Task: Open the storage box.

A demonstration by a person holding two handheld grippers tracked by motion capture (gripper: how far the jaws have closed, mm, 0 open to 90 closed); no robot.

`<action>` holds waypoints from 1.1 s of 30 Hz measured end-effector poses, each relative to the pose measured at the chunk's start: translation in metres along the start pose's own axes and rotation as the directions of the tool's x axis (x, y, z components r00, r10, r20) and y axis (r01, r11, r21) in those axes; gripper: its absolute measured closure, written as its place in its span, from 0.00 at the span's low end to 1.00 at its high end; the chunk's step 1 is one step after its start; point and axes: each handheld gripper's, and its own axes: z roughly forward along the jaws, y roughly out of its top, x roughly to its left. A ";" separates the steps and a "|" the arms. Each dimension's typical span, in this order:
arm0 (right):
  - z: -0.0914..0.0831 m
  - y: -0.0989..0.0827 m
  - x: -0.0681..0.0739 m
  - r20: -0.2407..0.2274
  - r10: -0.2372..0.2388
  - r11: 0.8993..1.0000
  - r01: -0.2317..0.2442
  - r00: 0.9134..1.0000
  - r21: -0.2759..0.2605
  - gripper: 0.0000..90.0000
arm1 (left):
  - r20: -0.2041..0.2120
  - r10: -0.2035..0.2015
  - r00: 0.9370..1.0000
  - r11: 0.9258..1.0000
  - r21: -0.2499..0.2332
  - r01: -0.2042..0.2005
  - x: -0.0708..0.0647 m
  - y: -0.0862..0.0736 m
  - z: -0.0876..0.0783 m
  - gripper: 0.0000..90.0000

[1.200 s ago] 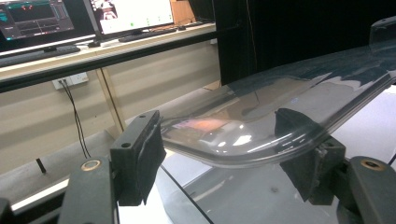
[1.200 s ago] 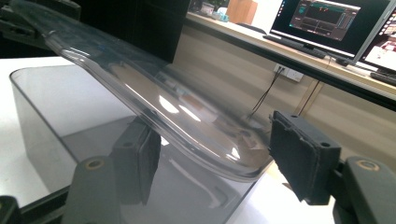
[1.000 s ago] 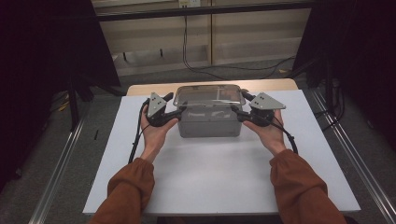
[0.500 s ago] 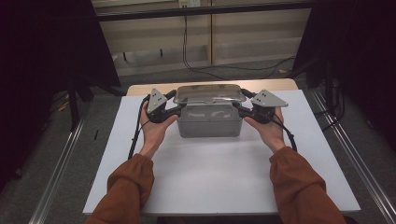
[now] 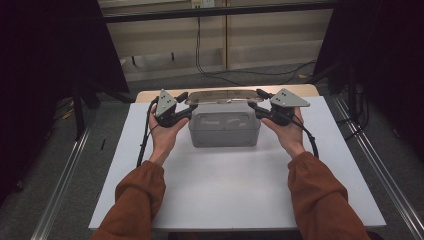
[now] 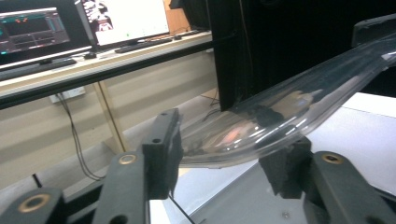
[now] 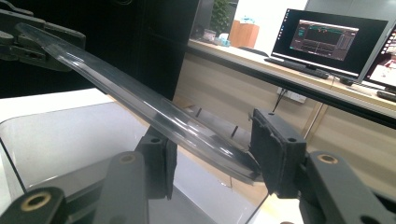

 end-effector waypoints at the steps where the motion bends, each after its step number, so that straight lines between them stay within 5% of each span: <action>1: 0.001 0.001 0.000 -0.003 0.001 1.000 -0.001 1.000 -0.001 0.57 | 0.000 -0.008 1.000 1.000 -0.006 0.008 0.000 0.000 0.001 0.58; 24: 0.007 0.011 -0.009 -0.012 0.015 1.000 -0.015 1.000 -0.023 0.60 | -0.040 -0.014 0.999 1.000 -0.020 0.014 0.010 0.004 0.013 0.54; 33: 0.008 0.011 -0.013 -0.014 0.028 0.999 -0.029 1.000 -0.031 0.60 | -0.032 -0.024 0.999 1.000 -0.009 0.024 0.013 0.004 0.019 0.61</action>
